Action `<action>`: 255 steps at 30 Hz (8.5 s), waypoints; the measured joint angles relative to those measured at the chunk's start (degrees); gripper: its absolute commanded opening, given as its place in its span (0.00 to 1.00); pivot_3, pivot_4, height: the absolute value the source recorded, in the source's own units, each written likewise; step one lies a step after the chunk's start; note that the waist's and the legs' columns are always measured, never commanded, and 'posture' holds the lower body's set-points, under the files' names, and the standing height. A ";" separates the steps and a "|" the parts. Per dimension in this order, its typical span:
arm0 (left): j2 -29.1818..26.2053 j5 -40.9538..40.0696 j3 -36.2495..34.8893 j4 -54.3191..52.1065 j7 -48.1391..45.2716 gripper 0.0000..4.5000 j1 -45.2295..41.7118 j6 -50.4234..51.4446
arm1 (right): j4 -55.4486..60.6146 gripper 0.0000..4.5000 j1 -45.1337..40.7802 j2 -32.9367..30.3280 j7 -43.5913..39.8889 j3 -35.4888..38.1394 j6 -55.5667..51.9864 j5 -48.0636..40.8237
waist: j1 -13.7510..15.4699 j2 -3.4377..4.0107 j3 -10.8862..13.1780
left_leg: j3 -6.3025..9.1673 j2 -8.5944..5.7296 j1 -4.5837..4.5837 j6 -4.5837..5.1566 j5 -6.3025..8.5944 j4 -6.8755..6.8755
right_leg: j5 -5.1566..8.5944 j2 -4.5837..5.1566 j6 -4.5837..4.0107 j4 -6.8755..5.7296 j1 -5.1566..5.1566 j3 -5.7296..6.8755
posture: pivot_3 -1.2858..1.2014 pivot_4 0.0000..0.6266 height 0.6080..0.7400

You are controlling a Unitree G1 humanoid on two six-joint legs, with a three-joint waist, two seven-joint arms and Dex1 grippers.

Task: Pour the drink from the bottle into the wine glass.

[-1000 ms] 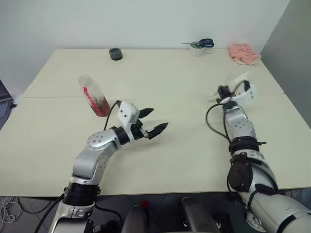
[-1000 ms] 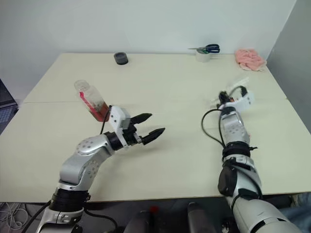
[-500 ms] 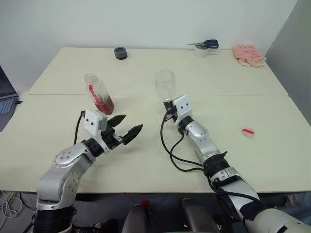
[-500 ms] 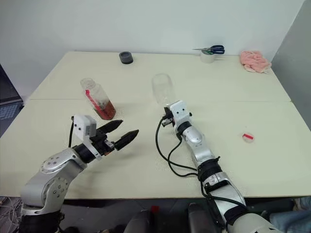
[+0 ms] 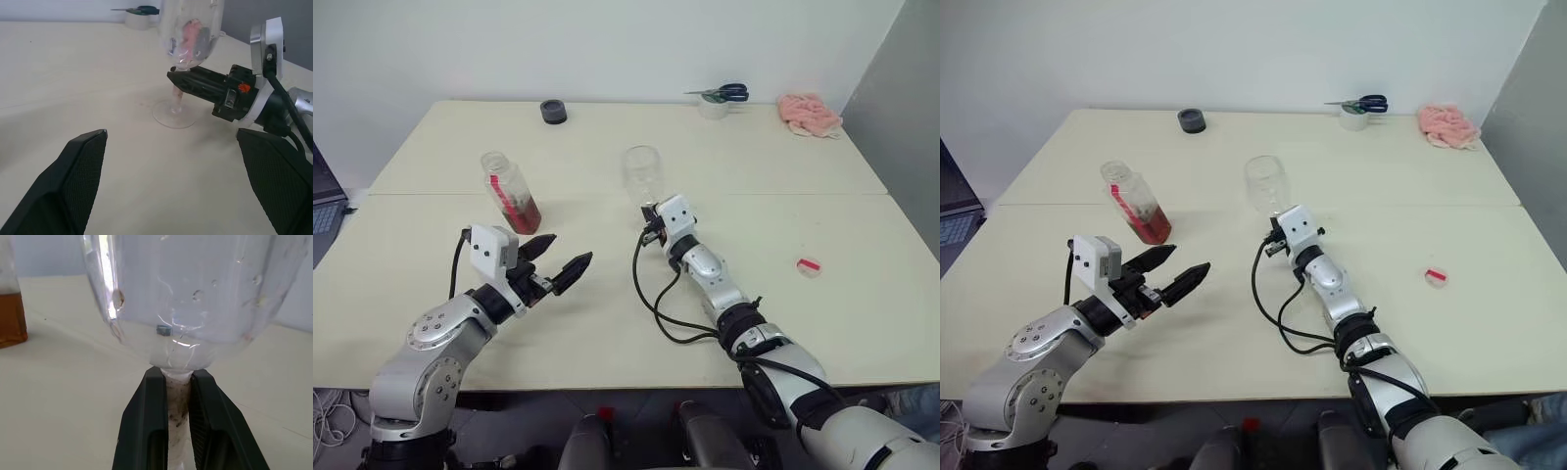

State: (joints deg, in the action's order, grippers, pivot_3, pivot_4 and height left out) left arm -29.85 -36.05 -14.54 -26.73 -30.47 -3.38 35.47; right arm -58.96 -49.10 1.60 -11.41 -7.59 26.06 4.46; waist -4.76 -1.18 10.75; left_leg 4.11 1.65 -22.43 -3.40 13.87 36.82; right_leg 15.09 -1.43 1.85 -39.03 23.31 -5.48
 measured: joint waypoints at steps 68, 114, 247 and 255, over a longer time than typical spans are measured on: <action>1.30 13.97 -3.31 38.51 6.86 1.00 -24.72 -20.04 | 61.72 1.00 -16.88 -25.88 -35.75 1.16 -73.11 -32.08 | 1.52 0.01 0.08 | 0.04 -0.06 -0.57 0.00 0.02 0.03 | 0.01 0.13 0.01 0.04 0.50 0.18 | 0.52 0.24 1.00; 7.52 40.26 21.33 82.55 -9.97 0.40 -69.14 -57.23 | 93.84 1.00 28.91 -31.69 -19.87 14.06 -70.05 -34.21 | 1.17 -0.03 0.08 | 0.66 -0.24 -1.28 0.21 -0.14 0.16 | 0.13 0.15 0.23 -0.01 0.84 0.84 | 0.52 0.24 1.00; 2.56 26.79 0.08 85.49 3.65 0.39 -56.98 -45.81 | 80.27 1.00 12.25 -26.67 -24.57 4.88 -58.71 -27.70 | 0.06 -0.03 0.05 | 0.84 -0.75 -1.11 0.29 -0.20 0.45 | 0.07 0.71 0.11 -0.90 0.84 0.91 | 0.52 0.24 1.00; 3.28 21.64 -6.01 77.82 10.99 0.68 -45.27 -41.63 | 78.62 1.00 8.27 -26.96 -27.87 -0.51 -61.70 -27.75 | 0.52 -0.03 0.05 | 1.22 -0.83 -1.40 0.28 -0.20 0.85 | 0.06 0.84 0.11 -0.90 0.82 1.31 | 0.52 0.24 1.00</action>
State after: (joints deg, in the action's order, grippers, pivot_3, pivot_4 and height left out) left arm -26.57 -14.41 -20.55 51.08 -19.48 -48.66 -6.16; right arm 19.66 -40.83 -25.36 -39.28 -8.10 -35.63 -23.30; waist -4.25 -1.21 10.80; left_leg 5.33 0.82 -23.82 -3.12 13.67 37.67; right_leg 15.15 -0.59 1.96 -39.93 24.13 -4.18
